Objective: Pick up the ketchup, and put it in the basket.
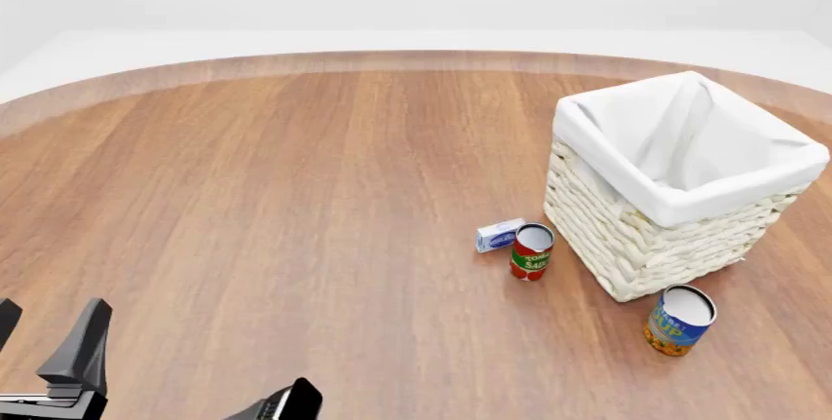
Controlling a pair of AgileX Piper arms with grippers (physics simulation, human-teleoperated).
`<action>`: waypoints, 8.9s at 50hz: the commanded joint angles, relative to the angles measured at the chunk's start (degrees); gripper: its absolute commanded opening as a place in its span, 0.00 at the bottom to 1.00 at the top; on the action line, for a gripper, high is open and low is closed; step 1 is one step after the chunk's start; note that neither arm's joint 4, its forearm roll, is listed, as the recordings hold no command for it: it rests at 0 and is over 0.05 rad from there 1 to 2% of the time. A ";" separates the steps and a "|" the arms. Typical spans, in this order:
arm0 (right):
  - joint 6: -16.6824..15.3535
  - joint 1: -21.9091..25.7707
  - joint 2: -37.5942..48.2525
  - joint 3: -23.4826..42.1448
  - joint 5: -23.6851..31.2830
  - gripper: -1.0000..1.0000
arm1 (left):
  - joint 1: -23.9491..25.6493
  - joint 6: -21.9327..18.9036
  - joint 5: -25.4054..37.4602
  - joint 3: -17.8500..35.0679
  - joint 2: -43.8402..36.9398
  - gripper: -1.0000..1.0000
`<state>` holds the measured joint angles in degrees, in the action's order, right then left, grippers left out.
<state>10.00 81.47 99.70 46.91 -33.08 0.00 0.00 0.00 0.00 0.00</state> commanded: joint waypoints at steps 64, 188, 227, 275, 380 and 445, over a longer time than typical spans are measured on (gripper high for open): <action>1.50 0.02 11.29 12.87 3.46 1.00 | 0.00 0.00 0.00 0.00 0.00 1.00; 2.38 -20.42 11.89 22.62 5.54 0.00 | 0.00 0.00 0.00 0.00 0.00 1.00; -4.43 -38.49 -9.07 12.74 3.98 0.00 | 0.00 0.00 0.00 0.00 0.00 1.00; -5.54 -58.94 -29.61 -0.76 3.74 0.00 | 0.00 0.00 0.00 0.00 0.00 1.00; -5.05 -84.95 -32.33 -5.86 8.64 0.00 | 0.00 0.00 0.00 0.00 0.00 1.00; -6.58 -85.71 -27.81 -3.89 10.96 0.00 | 0.00 0.00 0.00 0.00 0.00 1.00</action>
<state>2.59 -4.15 71.08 42.52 -22.27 0.00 0.00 0.00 0.00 0.00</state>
